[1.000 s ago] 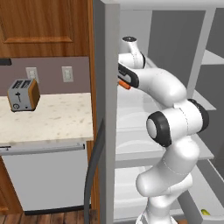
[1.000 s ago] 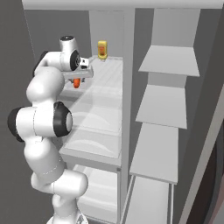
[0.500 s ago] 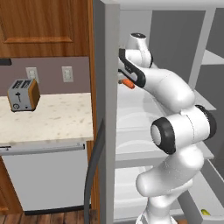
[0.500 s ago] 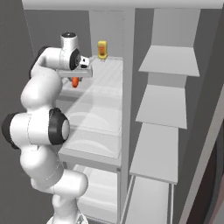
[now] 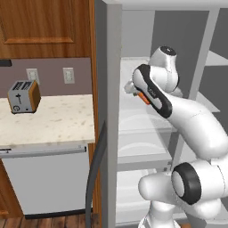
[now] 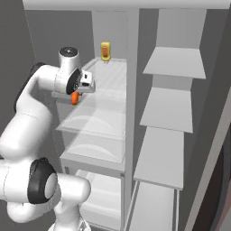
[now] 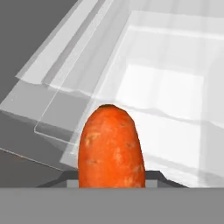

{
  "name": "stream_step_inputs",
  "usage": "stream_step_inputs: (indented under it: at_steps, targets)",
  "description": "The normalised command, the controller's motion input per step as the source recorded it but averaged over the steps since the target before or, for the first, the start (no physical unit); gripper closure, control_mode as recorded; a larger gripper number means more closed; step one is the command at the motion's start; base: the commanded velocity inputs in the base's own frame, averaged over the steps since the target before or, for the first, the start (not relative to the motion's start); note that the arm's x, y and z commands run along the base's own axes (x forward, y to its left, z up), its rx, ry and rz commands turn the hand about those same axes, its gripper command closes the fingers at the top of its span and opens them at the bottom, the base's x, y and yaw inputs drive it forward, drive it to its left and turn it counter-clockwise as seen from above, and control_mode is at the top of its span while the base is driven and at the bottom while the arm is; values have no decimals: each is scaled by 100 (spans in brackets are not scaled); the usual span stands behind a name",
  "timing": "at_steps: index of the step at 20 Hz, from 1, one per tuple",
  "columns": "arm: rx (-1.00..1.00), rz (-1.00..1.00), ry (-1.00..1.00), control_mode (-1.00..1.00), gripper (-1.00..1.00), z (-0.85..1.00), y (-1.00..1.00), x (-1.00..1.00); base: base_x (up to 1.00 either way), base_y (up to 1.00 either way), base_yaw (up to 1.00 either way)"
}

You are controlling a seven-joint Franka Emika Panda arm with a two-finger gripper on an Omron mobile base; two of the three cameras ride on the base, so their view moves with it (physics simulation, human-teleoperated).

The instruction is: Take the pear and carrot from the fridge shelf and place them in the freezer drawer to begin freezing them.

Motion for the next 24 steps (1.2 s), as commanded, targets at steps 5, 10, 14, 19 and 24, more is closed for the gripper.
stream_step_inputs:
  at_steps: [5,10,14,19,24]
  targets:
    - [7,-11,1,-100,100,-12,-20,-100,0,0,0]
    - [1,-13,13,-100,100,-50,-14,-77,0,0,0]
    - [1,-9,18,-100,100,-52,-11,-39,0,0,0]
    - [0,-1,9,100,100,-20,0,-1,-33,0,-5]
    - [0,0,0,100,100,0,0,0,-100,0,-27]
